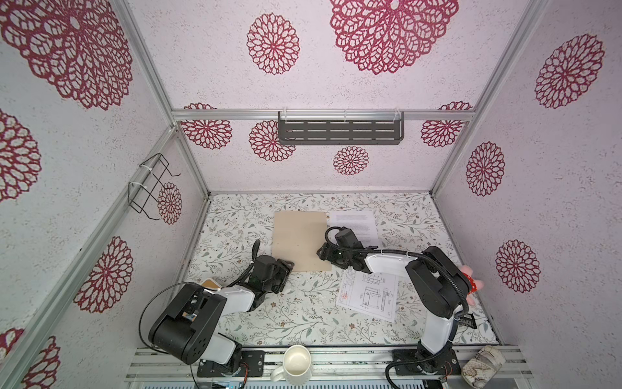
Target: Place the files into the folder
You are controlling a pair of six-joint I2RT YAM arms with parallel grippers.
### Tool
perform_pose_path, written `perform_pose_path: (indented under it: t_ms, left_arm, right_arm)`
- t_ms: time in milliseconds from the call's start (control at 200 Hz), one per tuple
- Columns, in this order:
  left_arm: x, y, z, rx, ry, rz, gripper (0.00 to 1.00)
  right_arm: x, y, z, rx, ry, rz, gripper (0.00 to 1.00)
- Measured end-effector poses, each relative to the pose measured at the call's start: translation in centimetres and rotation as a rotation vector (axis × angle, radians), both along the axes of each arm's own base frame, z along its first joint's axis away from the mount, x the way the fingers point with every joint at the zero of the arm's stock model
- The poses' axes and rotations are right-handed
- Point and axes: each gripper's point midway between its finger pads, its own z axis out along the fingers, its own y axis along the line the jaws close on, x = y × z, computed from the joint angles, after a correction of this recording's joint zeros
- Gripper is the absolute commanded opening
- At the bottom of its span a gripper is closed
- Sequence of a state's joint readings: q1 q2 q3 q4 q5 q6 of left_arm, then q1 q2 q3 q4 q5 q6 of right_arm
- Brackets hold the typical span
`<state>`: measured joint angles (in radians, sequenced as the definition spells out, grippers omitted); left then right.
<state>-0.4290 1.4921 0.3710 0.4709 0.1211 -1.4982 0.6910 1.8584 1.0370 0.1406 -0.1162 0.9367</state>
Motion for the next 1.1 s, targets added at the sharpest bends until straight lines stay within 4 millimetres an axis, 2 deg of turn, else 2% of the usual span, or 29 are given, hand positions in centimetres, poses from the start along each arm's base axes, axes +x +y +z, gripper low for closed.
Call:
perform_pose_path:
  t_ms: [380,586,736,1101]
  left_arm:
    - [0.3,0.3,0.2,-0.007,-0.037,0.025,0.59]
    - [-0.1,0.5,-0.1,-0.010,-0.033,0.032,0.53]
    - [0.2,0.4,0.4,-0.027,-0.063,0.038,0.49]
    - [0.9,0.2,0.7,-0.056,-0.101,0.048,0.47]
  right_arm:
    - [-0.4,-0.3,-0.7,-0.009,0.011,0.000,0.74]
    - [-0.4,-0.3,-0.7,-0.009,0.010,0.000,0.74]
    - [-0.4,-0.3,-0.7,-0.009,0.011,0.000,0.74]
    - [-0.5,-0.4,-0.8,-0.010,0.012,0.000,0.73]
